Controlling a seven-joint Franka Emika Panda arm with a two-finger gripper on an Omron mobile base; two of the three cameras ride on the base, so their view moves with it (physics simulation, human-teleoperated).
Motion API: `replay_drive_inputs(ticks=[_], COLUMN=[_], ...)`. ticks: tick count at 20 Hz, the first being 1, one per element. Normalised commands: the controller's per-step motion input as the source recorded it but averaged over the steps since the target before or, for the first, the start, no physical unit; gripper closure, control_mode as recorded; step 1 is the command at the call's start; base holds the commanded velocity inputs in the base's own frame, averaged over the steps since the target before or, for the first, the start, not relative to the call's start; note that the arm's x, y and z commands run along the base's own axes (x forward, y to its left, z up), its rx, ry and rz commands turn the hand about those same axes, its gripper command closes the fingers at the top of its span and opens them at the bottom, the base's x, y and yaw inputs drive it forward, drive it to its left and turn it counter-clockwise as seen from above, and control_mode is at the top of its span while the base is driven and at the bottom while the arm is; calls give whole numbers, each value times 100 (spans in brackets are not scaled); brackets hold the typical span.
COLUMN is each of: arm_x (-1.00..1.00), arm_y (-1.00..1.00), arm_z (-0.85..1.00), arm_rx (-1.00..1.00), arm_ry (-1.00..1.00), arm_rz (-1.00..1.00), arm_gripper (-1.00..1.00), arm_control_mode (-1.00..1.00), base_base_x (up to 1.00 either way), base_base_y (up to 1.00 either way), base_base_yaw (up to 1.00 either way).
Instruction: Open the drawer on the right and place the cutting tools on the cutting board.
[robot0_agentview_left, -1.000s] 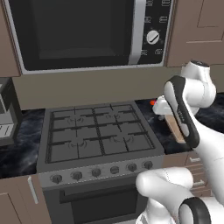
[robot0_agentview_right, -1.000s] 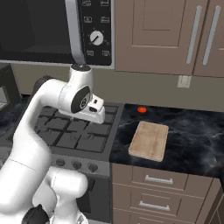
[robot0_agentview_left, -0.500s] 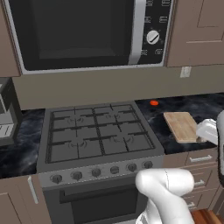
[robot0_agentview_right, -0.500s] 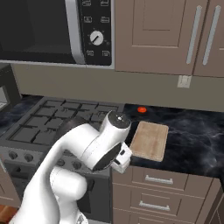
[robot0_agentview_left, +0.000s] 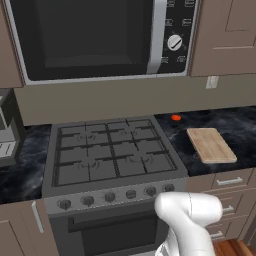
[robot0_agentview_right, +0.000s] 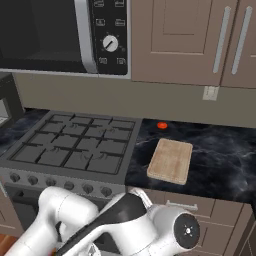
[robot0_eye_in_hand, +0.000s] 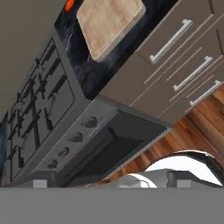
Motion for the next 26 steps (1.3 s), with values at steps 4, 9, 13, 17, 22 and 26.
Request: replay_drive_inputs(ticks=[4,9,13,17,22,26], arm_x=[-1,5,33,54,73,74], arm_y=[-59,-50,-31,-19,-11,-16], arm_z=[-59,-59,-58,-42,-40,-44], arm_rx=[29,29,21,0,0,0], arm_ry=[-12,-11,-7,-8,-7,-5], arm_rz=[-17,-22,-20,-5,0,0], arm_gripper=[-100,-100,-100,-100,-100,-100], arm_control_mode=[-100,-100,-100,-100,-100,-100], base_base_x=[0,0,0,0,0,0], base_base_y=[0,0,0,0,0,0], base_base_yaw=[0,0,0,0,0,0])
